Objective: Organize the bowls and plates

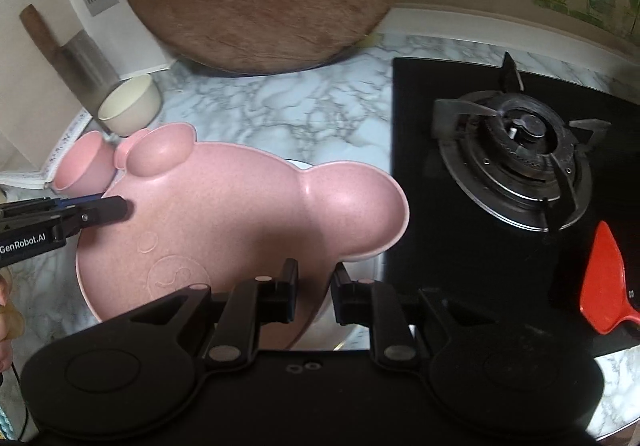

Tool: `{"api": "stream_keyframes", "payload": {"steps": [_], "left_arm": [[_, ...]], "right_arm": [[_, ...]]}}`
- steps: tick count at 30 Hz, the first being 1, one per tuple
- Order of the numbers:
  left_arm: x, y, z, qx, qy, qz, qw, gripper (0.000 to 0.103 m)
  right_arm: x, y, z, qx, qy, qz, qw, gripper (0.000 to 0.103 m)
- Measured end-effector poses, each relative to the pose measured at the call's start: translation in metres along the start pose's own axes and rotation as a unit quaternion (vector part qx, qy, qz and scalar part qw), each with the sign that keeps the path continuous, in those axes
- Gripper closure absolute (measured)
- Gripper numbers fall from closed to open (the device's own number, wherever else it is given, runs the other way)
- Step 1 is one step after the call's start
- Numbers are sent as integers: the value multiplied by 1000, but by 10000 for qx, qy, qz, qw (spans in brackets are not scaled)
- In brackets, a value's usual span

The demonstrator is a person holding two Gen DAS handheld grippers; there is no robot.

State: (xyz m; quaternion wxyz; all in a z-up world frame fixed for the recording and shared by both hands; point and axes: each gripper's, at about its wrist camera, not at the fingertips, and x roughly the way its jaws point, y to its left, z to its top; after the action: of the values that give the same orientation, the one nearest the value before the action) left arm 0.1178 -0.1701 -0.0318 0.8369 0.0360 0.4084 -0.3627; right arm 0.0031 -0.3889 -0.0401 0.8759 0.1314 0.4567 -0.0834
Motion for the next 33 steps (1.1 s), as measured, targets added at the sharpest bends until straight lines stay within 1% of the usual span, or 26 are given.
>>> {"api": "stream_keyframes", "payload": {"steps": [3,13,21,28,33], "left_arm": [[12,-2,-1,-72,88,-29,9999,86],[37,-8,-6,44,170,75,9998,86],[49,-7,-6,73,228,240,9994,86],[56,-5,-7,87,285,270,9992,86],[56,-4,-9,75,288,263,9992,86]], "right_arm": [[5,-7,1,-11,-11,-78,10000,84],[24,-18,6,-93,47,-242,9997,84],[37,-17,9,-259,105,-293,9992,84],[50,-18,11,-223,179,-354,9990,84],[50,-18,12,-258,179,-364,9988,83]]}}
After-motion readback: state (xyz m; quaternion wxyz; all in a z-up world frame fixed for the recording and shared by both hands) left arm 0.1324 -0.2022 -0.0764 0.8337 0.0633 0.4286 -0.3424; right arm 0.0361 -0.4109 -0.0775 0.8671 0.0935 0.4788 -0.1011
